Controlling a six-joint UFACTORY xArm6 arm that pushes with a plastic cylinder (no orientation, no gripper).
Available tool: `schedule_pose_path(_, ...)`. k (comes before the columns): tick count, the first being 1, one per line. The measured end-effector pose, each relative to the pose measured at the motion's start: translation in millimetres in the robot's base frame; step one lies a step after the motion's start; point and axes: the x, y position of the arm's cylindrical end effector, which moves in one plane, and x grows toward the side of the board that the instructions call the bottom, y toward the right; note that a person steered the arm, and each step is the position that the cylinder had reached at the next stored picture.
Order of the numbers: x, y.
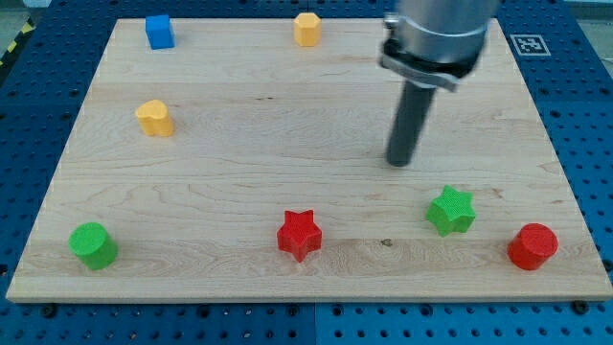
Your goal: Move the red star to the left of the red circle
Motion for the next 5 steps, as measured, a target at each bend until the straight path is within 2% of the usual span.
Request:
schedule_pose_path(2,5.0,-147.3)
schedule_pose_path(3,27.3,-196.5)
schedule_pose_path(5,87.7,-177.1)
